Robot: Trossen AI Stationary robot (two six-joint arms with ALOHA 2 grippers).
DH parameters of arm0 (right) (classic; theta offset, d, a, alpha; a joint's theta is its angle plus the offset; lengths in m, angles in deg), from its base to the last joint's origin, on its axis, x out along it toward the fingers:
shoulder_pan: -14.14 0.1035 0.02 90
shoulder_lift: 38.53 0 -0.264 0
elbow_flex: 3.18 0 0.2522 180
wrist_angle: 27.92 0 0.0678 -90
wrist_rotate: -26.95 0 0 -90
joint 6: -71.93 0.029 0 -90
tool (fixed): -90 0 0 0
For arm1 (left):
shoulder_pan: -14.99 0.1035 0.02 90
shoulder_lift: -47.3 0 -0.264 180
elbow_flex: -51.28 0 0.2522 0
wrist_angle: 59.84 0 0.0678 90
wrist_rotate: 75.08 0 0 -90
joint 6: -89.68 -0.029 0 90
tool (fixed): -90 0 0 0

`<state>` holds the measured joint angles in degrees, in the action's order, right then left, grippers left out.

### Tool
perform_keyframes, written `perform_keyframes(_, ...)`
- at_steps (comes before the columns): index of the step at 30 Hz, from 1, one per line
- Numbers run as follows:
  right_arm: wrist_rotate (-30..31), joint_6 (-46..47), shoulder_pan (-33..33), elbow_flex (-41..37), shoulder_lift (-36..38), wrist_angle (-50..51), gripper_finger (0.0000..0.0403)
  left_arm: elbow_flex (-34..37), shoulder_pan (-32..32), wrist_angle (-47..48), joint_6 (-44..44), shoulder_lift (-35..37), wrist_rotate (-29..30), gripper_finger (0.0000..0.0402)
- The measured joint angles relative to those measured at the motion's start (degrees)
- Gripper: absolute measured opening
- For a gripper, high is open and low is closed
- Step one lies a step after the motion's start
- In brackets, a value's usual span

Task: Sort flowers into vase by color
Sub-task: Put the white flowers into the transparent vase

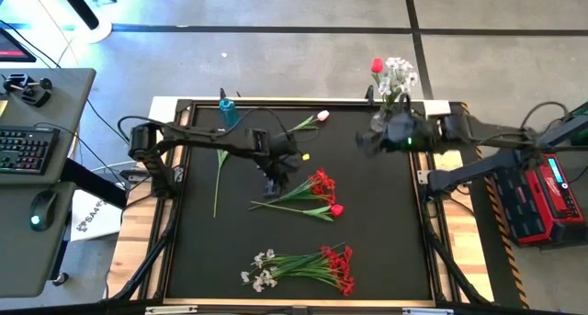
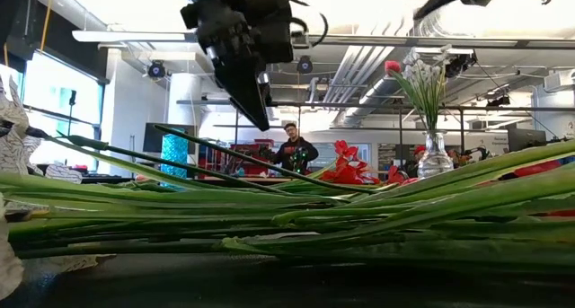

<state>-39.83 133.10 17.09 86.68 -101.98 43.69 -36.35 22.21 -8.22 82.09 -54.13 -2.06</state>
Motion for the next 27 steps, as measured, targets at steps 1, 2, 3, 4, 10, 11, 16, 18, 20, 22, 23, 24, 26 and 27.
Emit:
perform_keyframes(1, 0.28, 1.21, 2.33, -0.15, -0.43, -0.72, 0.0229, 0.0, -0.52, -0.03, -0.53, 0.0, 0.01, 0.011)
perform_keyframes(2, 0.62, 2.57, 4.63, -0.17, -1.11, -1.24, 0.0227, 0.0, -0.9, -0.01, -1.07, 0.0, 0.09, 0.011)
perform_keyframes(3, 1.02, 3.75, 6.88, -0.17, -2.04, -1.69, 0.0225, 0.0, -1.21, -0.01, -1.57, 0.0, 0.4, 0.011)
perform_keyframes(4, 1.45, 4.96, 8.85, -0.17, -3.0, -2.07, 0.0222, 0.0, -1.56, -0.09, -2.08, 0.0, 0.73, 0.011)
perform_keyframes(10, 0.52, 13.25, 17.89, -0.21, -11.77, -3.65, 0.0206, 0.0, -2.47, -2.14, -3.59, 0.0, 2.21, 0.011)
perform_keyframes(11, -0.31, 14.11, 18.79, -0.21, -13.35, -4.27, 0.0204, 0.0, -2.47, -2.28, -3.27, 0.0, 2.41, 0.011)
perform_keyframes(16, -3.67, 15.06, 21.36, -0.24, -20.05, -9.59, 0.0204, 0.0, -2.47, -1.12, 2.5, 0.56, 2.53, 0.011)
perform_keyframes(18, -5.14, 13.75, 21.48, -0.24, -21.91, -11.84, 0.0204, 0.0, -2.9, -0.6, 4.16, 1.44, 2.63, 0.011)
perform_keyframes(20, -6.34, 12.31, 21.46, -0.24, -23.25, -14.05, 0.0204, 0.0, -3.54, -0.55, 5.71, 2.55, 2.7, 0.011)
perform_keyframes(22, -7.15, 11.02, 21.46, -0.24, -24.1, -15.94, 0.0204, 0.0, -4.41, -0.96, 7.46, 3.81, 3.15, 0.011)
perform_keyframes(23, -7.27, 10.37, 21.5, -0.24, -24.41, -16.59, 0.0204, 0.0, -4.93, -1.46, 8.45, 4.46, 3.94, 0.011)
perform_keyframes(24, -7.26, 9.62, 21.72, -0.24, -24.75, -17.03, 0.0204, 0.0, -5.42, -2.05, 9.54, 5.27, 5.09, 0.011)
perform_keyframes(26, -7.25, 8.91, 22.38, -0.24, -25.3, -17.72, 0.0204, 0.0, -6.46, -3.0, 12.12, 6.58, 6.9, 0.011)
perform_keyframes(27, -7.33, 8.55, 22.81, -0.24, -25.62, -18.01, 0.0204, 0.0, -6.98, -4.13, 13.73, 7.34, 7.25, 0.011)
